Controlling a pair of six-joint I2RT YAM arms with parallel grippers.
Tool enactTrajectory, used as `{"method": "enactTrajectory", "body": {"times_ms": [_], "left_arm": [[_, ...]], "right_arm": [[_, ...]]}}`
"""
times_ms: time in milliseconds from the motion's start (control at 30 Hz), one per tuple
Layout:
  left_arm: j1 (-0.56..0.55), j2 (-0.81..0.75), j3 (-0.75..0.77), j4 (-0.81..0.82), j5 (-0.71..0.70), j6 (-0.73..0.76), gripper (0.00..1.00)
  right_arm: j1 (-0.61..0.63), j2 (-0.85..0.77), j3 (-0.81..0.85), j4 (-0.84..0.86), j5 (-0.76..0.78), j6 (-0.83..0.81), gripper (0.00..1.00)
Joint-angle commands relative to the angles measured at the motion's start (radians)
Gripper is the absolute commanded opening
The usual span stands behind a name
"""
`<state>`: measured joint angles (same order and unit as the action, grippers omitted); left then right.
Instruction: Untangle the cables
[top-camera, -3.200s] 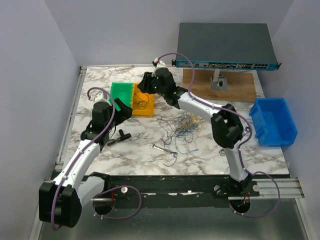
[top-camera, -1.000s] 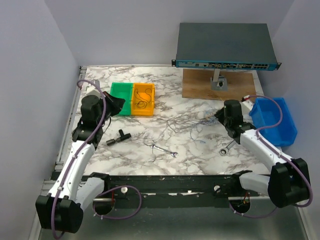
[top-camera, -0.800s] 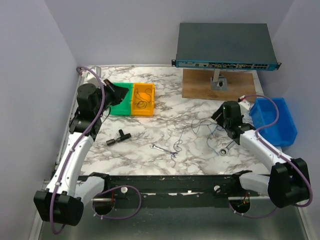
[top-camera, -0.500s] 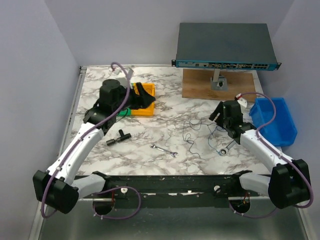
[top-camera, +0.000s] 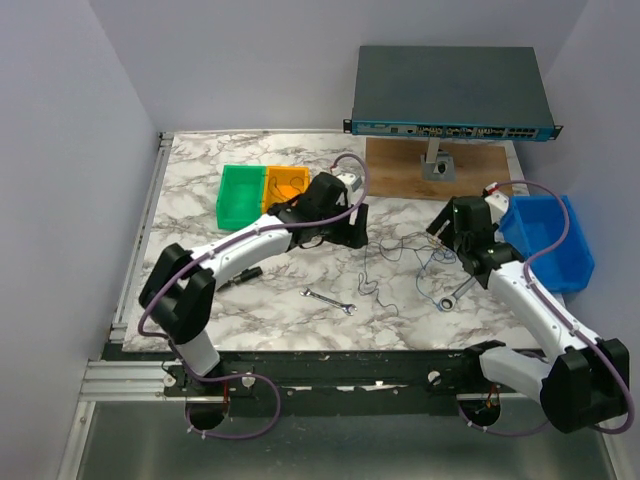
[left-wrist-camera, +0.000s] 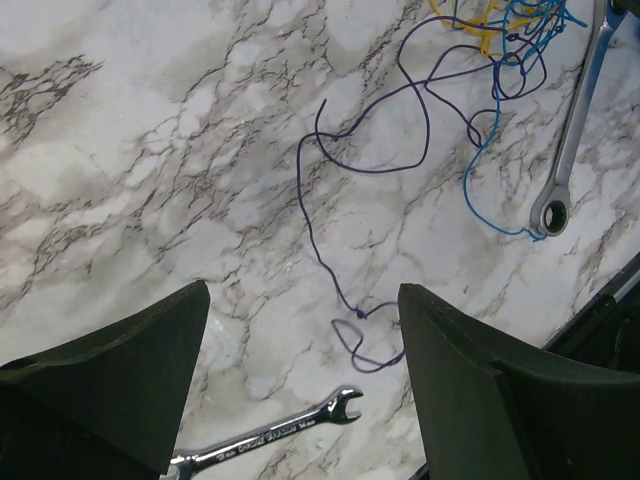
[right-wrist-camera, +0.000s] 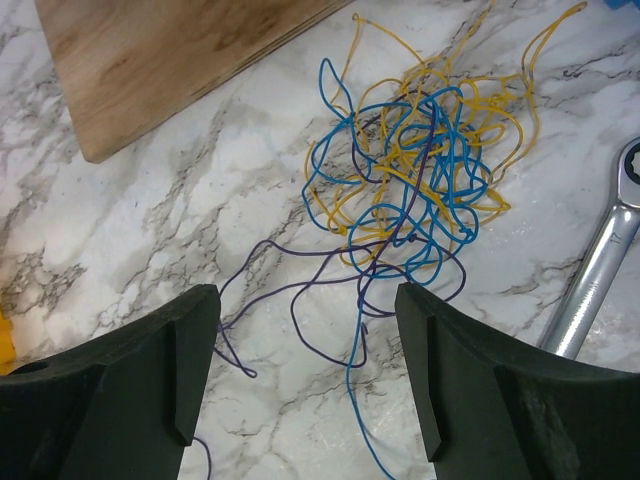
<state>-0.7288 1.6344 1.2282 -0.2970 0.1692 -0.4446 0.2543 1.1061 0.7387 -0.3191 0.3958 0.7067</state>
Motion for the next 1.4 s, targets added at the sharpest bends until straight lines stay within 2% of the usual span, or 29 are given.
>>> {"method": "enactTrajectory", "body": {"times_ms": [0, 300, 500, 533, 567, 633, 667, 800, 900, 1000, 1200, 1367], "left_arm": [[-0.037, 0.122, 0.113, -0.01, -0.045, 0.016, 0.77], [-0.065, 0.343, 0.219, 0.012, -0.039, -0.066, 0.68], [-0.065, 0.424, 0.277, -0.022, -0.033, -0.092, 0.58], [-0.065, 0.431, 0.281, -0.026, -0.033, -0.099, 0.53], [-0.065, 0.436, 0.274, -0.017, -0.026, -0.106, 0.41], [-0.064, 0.414, 0.235, 0.037, -0.02, -0.118, 0.11], [-0.063, 0.388, 0.205, 0.063, -0.027, -0.122, 0.0], [-0.052, 0.257, 0.122, 0.114, -0.088, -0.107, 0.0], [-0.022, 0.155, 0.091, 0.119, -0.069, -0.087, 0.0], [0.0, 0.057, 0.071, 0.117, -0.049, -0.068, 0.0], [0.05, -0.13, 0.044, 0.113, 0.015, -0.061, 0.0], [0.147, -0.272, 0.046, 0.07, 0.038, -0.07, 0.0]], "right_arm": [[0.002, -0.032, -0.009, -0.009, 0.022, -0.003, 0.78], [0.002, -0.04, -0.021, -0.002, 0.041, 0.032, 0.79], [0.002, 0.06, -0.046, 0.013, 0.01, 0.133, 0.79], [0.002, 0.08, -0.041, 0.004, 0.01, 0.152, 0.79], [0.002, 0.103, -0.036, -0.004, 0.015, 0.167, 0.79], [0.002, 0.14, -0.035, -0.008, 0.026, 0.184, 0.78], [0.002, 0.156, -0.036, -0.014, 0.035, 0.193, 0.77], [0.0, 0.185, -0.055, -0.012, 0.054, 0.207, 0.75], [-0.007, 0.202, -0.071, 0.027, 0.054, 0.217, 0.74], [-0.033, 0.259, -0.065, 0.052, 0.041, 0.246, 0.67], [-0.146, 0.398, -0.029, 0.05, -0.012, 0.305, 0.65], [-0.226, 0.389, -0.059, 0.035, -0.007, 0.379, 0.65]]}}
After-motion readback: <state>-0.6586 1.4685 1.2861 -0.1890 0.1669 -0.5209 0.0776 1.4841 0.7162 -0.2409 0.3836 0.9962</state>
